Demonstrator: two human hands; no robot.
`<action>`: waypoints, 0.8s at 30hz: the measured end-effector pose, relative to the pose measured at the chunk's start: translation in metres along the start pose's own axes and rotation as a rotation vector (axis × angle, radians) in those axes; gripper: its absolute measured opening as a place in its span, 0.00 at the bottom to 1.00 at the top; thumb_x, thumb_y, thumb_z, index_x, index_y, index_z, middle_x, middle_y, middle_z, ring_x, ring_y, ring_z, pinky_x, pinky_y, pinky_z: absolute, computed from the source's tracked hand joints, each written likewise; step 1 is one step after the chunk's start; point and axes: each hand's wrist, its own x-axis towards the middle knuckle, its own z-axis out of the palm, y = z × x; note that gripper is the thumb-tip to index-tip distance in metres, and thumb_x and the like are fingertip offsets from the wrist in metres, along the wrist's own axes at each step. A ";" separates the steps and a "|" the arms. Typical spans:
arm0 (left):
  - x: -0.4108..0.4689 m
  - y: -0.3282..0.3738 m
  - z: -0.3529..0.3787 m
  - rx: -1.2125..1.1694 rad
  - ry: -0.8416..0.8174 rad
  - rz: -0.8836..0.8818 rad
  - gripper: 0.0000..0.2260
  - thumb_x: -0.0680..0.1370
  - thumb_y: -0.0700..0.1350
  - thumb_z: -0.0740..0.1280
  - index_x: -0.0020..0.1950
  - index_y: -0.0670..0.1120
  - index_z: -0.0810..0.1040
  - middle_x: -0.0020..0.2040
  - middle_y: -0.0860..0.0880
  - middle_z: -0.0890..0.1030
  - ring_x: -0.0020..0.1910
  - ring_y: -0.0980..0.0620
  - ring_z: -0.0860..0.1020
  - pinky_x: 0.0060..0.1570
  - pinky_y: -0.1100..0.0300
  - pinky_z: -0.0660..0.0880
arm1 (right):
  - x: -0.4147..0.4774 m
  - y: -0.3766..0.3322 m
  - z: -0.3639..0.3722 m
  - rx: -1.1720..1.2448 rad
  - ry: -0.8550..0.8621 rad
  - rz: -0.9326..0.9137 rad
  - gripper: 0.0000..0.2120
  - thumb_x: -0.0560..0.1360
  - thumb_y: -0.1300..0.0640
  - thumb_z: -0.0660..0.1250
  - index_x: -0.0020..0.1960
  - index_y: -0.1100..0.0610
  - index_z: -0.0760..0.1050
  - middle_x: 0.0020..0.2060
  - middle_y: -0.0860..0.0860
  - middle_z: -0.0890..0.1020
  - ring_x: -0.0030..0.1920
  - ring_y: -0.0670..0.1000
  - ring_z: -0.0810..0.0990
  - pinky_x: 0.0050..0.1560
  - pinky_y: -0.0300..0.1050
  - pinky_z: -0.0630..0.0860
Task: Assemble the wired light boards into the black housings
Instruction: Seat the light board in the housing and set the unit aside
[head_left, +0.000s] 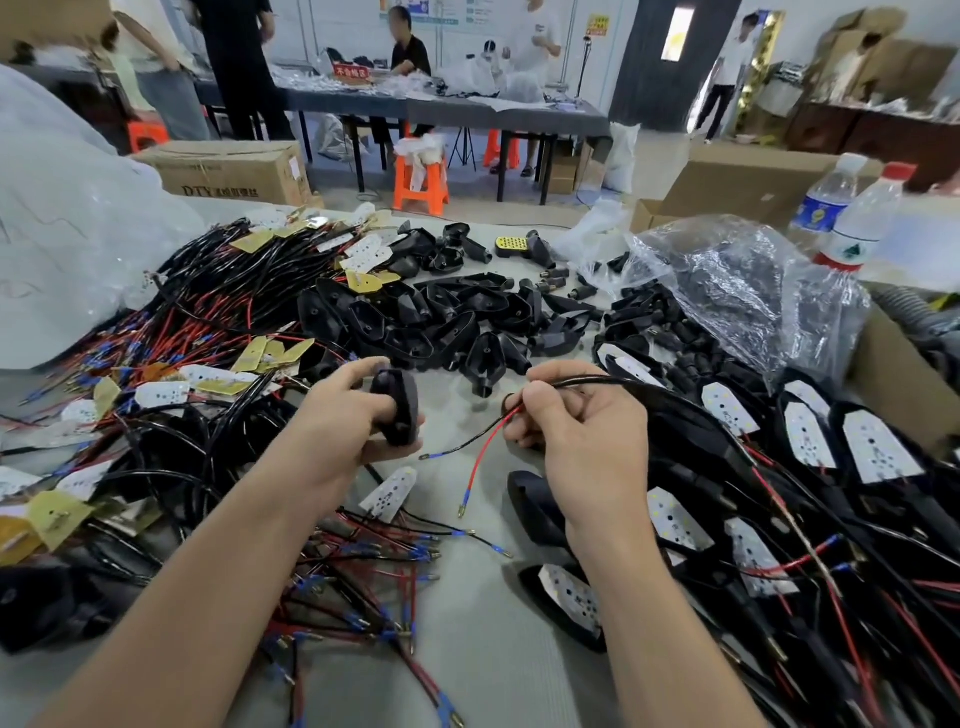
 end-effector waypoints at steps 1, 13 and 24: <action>-0.003 -0.003 -0.002 0.024 0.013 -0.001 0.23 0.78 0.27 0.59 0.67 0.47 0.77 0.58 0.40 0.78 0.45 0.43 0.82 0.30 0.57 0.81 | 0.000 0.000 0.000 -0.004 0.001 -0.008 0.08 0.78 0.66 0.65 0.45 0.55 0.78 0.32 0.58 0.84 0.30 0.51 0.81 0.34 0.42 0.78; -0.016 -0.014 -0.003 0.088 0.183 0.126 0.23 0.73 0.26 0.57 0.34 0.46 0.85 0.31 0.44 0.80 0.31 0.45 0.76 0.35 0.55 0.75 | 0.002 0.000 -0.005 -0.034 -0.025 -0.015 0.09 0.76 0.62 0.64 0.40 0.52 0.79 0.30 0.60 0.81 0.25 0.51 0.73 0.28 0.41 0.71; -0.022 -0.009 0.002 -0.463 -0.239 -0.105 0.12 0.82 0.45 0.57 0.43 0.42 0.74 0.55 0.36 0.85 0.55 0.40 0.85 0.47 0.47 0.85 | -0.017 -0.014 -0.005 -0.496 -0.935 0.385 0.10 0.71 0.67 0.62 0.45 0.71 0.79 0.21 0.52 0.69 0.23 0.49 0.61 0.27 0.42 0.58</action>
